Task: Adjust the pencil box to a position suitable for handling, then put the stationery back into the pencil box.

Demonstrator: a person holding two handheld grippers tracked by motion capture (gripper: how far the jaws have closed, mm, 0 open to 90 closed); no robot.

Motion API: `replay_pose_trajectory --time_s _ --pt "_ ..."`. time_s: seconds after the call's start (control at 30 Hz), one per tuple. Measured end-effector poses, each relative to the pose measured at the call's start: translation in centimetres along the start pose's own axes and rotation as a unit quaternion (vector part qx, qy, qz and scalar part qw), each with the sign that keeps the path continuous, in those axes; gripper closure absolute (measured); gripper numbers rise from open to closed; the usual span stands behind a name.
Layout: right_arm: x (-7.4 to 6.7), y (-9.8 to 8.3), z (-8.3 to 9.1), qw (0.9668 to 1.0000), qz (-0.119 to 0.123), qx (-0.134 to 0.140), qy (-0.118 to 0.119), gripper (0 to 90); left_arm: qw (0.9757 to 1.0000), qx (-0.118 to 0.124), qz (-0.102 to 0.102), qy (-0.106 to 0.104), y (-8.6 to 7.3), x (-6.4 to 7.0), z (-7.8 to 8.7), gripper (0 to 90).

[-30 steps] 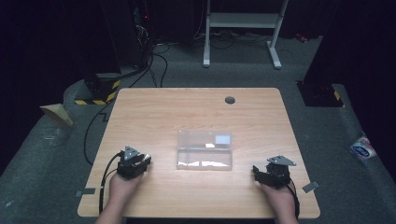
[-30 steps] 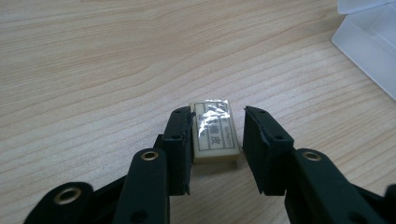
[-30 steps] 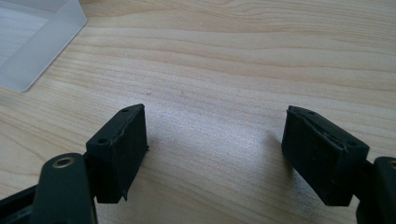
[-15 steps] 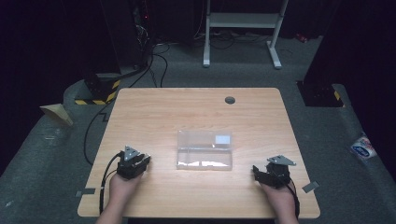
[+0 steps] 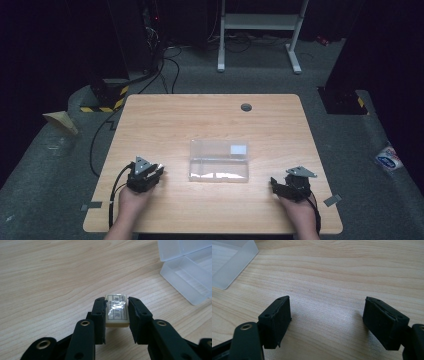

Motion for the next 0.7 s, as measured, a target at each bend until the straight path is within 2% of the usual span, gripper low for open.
replay_pose_trajectory --time_s 0.43,0.7 --pt "0.0 0.0 0.0 1.0 0.0 0.0 0.0 22.2 0.9998 0.014 -0.005 -0.014 0.5 1.0 0.7 67.9" --pt "0.0 0.0 0.0 1.0 0.0 0.0 0.0 22.2 0.9992 0.022 -0.011 -0.031 1.1 1.9 1.3 67.9"
Point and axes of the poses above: each handheld gripper's, and its own axes: z roughly backward along the jaws, y roughly out of its top, x roughly to its right, the point moved 1 cm from there along -z, roughly forward along the jaws
